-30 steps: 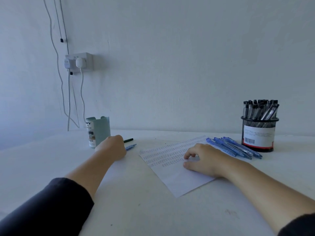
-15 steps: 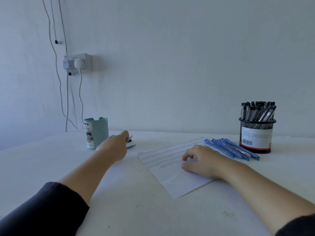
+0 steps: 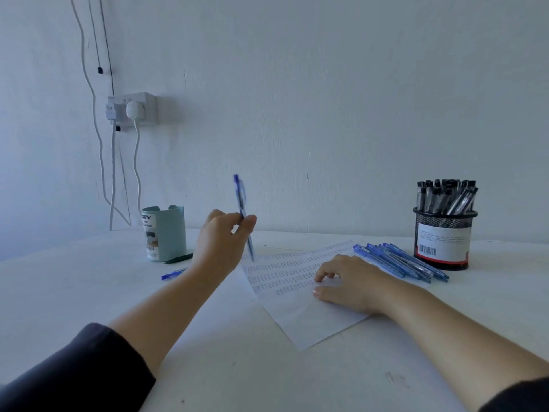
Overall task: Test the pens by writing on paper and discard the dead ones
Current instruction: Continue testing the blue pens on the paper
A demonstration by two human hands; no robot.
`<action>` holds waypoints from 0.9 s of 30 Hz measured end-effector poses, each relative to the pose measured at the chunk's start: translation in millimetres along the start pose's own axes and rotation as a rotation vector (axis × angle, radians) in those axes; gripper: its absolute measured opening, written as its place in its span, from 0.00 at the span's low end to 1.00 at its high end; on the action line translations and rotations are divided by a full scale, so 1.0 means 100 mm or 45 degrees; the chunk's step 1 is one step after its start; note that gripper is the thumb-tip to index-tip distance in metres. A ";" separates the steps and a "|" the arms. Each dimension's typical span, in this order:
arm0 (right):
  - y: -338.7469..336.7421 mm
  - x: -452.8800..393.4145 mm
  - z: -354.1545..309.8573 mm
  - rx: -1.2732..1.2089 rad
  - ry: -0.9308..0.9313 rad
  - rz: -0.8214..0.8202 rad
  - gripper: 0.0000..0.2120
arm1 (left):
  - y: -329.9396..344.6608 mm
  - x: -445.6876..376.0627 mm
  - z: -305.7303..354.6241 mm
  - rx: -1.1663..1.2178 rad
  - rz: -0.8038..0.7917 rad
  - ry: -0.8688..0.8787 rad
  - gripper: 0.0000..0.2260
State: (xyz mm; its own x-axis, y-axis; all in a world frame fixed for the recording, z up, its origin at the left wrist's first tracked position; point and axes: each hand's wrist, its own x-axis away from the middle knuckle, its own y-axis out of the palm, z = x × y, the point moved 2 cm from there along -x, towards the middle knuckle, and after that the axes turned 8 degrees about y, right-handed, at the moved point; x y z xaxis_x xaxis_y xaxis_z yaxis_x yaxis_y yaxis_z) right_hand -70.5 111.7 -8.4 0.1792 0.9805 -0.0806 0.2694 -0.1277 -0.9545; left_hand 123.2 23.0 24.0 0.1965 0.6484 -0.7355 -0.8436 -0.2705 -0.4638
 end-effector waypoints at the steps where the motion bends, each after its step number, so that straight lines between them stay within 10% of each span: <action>1: 0.00 0.00 0.00 0.003 -0.002 0.001 0.15 | 0.00 0.00 0.01 0.128 0.039 -0.085 0.11; 5: -0.01 0.01 -0.01 0.022 -0.005 -0.006 0.16 | -0.03 0.00 0.03 0.710 0.185 -0.412 0.04; 11: 0.01 -0.02 0.00 0.016 0.004 0.012 0.15 | -0.03 0.00 0.08 1.504 0.223 -0.666 0.32; 27: 0.03 -0.05 0.03 -0.020 -0.010 0.018 0.13 | -0.02 0.03 0.05 1.471 0.143 -0.669 0.33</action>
State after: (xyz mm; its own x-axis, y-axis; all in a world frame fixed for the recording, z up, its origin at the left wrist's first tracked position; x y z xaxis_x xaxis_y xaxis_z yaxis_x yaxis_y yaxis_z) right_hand -73.2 107.2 -11.8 0.1759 0.9797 -0.0961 0.2814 -0.1436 -0.9488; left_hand 123.2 29.2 25.3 0.0984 0.9365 -0.3367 -0.8370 0.2609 0.4810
